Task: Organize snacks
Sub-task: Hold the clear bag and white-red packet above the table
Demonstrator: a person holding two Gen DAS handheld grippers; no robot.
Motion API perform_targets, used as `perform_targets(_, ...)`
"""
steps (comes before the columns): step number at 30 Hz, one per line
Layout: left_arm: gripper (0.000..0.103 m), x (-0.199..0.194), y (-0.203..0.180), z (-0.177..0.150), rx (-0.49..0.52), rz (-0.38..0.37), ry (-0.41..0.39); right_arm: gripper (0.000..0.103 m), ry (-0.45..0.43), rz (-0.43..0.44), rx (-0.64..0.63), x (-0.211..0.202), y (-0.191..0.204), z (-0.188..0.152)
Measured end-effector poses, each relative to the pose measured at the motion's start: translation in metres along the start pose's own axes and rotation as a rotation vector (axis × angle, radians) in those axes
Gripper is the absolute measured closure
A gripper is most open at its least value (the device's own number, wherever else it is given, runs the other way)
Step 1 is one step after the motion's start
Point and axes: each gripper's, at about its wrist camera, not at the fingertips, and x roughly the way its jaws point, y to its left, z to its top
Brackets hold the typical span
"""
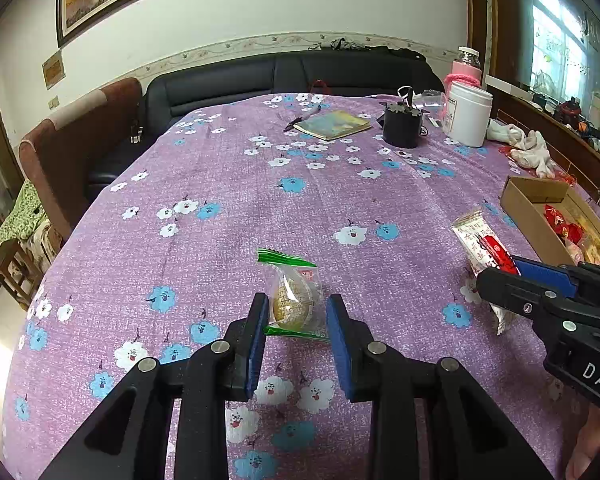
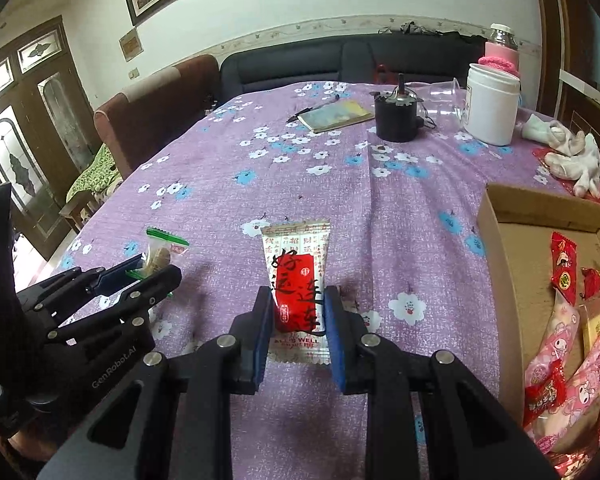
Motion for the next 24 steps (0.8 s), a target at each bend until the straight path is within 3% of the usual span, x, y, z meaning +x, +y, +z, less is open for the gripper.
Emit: perform_targets(24,0.072,-0.0045,-0.0005,-0.0010,0.014,0.048,-0.041,0.079,-0.004,0.013,0.022,-0.0029,-0.0051,0.0015)
